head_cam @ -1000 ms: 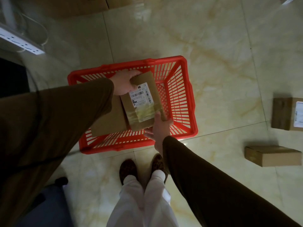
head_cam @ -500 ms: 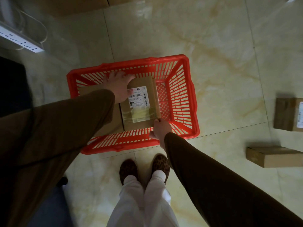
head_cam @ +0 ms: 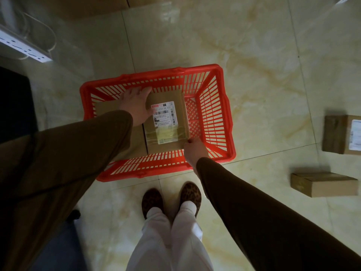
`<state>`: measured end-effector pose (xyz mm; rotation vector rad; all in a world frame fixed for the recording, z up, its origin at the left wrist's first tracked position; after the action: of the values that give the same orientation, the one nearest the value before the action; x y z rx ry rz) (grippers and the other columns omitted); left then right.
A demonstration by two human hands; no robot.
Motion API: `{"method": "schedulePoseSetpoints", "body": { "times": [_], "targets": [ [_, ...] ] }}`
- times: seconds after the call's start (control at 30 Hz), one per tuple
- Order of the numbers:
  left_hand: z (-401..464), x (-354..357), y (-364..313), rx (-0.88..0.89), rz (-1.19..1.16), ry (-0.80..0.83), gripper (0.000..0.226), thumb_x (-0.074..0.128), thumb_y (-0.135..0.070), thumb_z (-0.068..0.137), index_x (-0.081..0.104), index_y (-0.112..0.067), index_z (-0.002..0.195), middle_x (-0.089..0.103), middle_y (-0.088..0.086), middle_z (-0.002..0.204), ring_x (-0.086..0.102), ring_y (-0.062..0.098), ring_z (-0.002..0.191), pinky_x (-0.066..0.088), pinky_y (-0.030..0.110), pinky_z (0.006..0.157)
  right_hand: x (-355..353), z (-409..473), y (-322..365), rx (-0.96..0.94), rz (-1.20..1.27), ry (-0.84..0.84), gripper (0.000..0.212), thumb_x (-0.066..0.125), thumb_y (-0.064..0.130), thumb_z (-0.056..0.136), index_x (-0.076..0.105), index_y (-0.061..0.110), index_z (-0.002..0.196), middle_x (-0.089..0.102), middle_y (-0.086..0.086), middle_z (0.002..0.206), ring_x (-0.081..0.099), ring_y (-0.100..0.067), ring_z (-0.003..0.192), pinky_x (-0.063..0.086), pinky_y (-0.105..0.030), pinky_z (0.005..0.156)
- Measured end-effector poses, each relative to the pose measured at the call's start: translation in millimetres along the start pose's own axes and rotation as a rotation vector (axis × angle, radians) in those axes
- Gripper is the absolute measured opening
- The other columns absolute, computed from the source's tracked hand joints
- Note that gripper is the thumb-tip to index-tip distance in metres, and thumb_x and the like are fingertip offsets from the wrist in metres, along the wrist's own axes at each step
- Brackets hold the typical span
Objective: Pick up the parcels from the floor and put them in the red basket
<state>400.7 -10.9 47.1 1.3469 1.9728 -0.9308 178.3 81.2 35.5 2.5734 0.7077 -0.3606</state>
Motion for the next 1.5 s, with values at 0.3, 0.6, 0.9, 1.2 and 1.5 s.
{"method": "schedulePoseSetpoints", "body": {
  "times": [0.3, 0.6, 0.9, 1.2, 1.5],
  "targets": [
    [-62.0, -18.8, -21.7, 0.034, 0.053, -0.082, 0.072, 0.058, -0.042, 0.097, 0.023, -0.027, 0.159, 0.012, 0.008, 0.169, 0.003, 0.033, 0.154, 0.005, 0.054, 0.123, -49.7, -55.5, 24.3, -0.205, -0.126, -0.178, 0.041, 0.053, 0.025, 0.098, 0.052, 0.011, 0.136, 0.053, -0.009, 0.132, 0.050, -0.031, 0.124, 0.045, -0.050, 0.106],
    [-130.1, -29.5, -108.8, 0.111, 0.095, -0.050, 0.070, 0.054, -0.049, 0.098, 0.025, -0.024, 0.158, 0.025, 0.013, 0.164, 0.010, 0.034, 0.154, 0.008, 0.056, 0.123, -148.1, -115.1, 7.5, -0.251, -0.100, -0.339, 0.042, 0.051, 0.024, 0.096, 0.052, 0.013, 0.136, 0.054, -0.010, 0.135, 0.049, -0.030, 0.125, 0.045, -0.050, 0.104],
    [-161.0, 4.7, -255.0, 0.154, 0.012, -0.070, 0.077, 0.061, -0.041, 0.096, 0.024, -0.013, 0.158, 0.022, 0.012, 0.166, 0.015, 0.030, 0.154, 0.014, 0.048, 0.123, -271.1, -129.5, -87.5, -0.238, -0.040, -0.416, 0.041, 0.052, 0.022, 0.099, 0.051, 0.013, 0.138, 0.053, -0.008, 0.139, 0.051, -0.028, 0.127, 0.044, -0.046, 0.106],
    [-199.3, 74.1, -384.7, 0.118, -0.130, 0.035, 0.080, 0.065, -0.030, 0.096, 0.020, -0.012, 0.159, 0.018, 0.014, 0.165, 0.019, 0.028, 0.153, 0.018, 0.040, 0.123, -396.1, -121.6, -194.0, -0.183, -0.025, -0.364, 0.043, 0.054, 0.024, 0.100, 0.048, 0.013, 0.141, 0.048, -0.007, 0.142, 0.056, -0.028, 0.124, 0.047, -0.042, 0.104],
    [-174.6, 106.2, -486.9, 0.190, -0.136, 0.137, 0.070, 0.060, -0.033, 0.098, 0.025, -0.017, 0.157, 0.017, 0.009, 0.166, 0.024, 0.029, 0.151, 0.024, 0.042, 0.122, -483.2, -80.4, -226.7, -0.085, -0.029, -0.357, 0.047, 0.054, 0.025, 0.099, 0.044, 0.012, 0.143, 0.049, -0.009, 0.143, 0.056, -0.029, 0.124, 0.044, -0.048, 0.108]
  ]
}}
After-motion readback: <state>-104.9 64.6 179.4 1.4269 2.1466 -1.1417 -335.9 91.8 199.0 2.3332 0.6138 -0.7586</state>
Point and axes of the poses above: each hand's wrist, its own z-axis towards the middle knuckle, its own x-axis out of the palm, y = z × x, the point moved 4 cm from there along z, towards the middle knuckle
